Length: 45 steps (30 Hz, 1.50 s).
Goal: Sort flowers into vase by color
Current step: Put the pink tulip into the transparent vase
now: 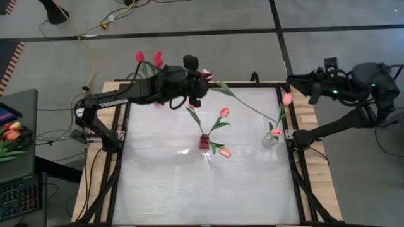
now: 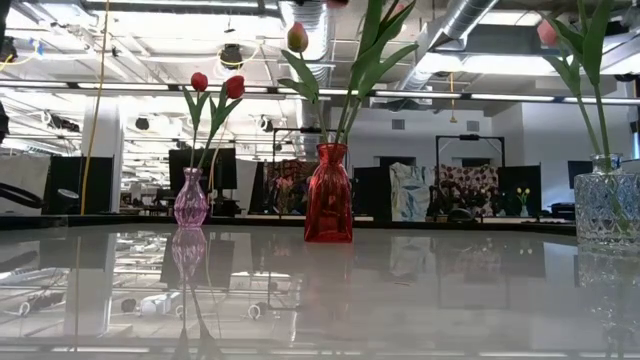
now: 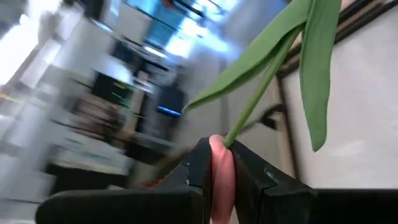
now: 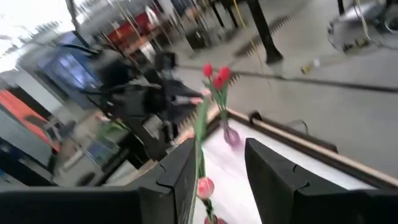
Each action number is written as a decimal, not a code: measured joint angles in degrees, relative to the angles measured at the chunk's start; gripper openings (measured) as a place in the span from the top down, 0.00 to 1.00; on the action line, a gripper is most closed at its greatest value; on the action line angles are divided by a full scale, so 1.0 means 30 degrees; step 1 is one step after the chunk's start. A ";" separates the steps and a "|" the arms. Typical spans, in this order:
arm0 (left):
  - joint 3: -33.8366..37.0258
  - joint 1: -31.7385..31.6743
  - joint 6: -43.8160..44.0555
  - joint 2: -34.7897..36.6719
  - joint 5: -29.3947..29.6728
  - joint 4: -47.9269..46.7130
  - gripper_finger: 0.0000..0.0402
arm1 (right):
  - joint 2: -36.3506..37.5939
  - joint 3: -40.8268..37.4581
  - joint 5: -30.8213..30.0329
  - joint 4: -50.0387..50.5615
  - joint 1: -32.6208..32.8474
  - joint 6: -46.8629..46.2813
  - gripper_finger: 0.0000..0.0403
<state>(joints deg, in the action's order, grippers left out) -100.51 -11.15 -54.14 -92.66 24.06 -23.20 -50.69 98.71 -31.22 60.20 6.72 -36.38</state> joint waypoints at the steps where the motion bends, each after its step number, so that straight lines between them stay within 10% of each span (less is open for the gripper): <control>1: 0.0000 0.0329 -0.0934 -0.0035 0.0528 0.0564 0.93 | -0.0585 0.0649 0.0028 0.0655 0.0000 -0.0258 0.59; 15: 0.0000 0.1649 -0.4390 -0.0088 0.1857 0.4066 0.93 | -0.6502 0.3930 0.4498 0.4933 -0.1709 -0.0381 0.59; 32: 0.0000 0.1733 -0.4391 -0.0102 0.1857 0.3905 0.93 | -0.8112 0.3925 1.0023 0.3126 -0.4073 0.1097 0.59; 45: 0.0007 0.1733 -0.4216 -0.0102 0.1905 0.3529 0.93 | -0.9189 0.3886 1.0381 0.3158 -0.4058 0.3224 0.59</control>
<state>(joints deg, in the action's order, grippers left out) -100.49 -5.96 -66.79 -92.97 29.78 -12.61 -78.25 110.37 -0.08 69.67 -5.45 -26.71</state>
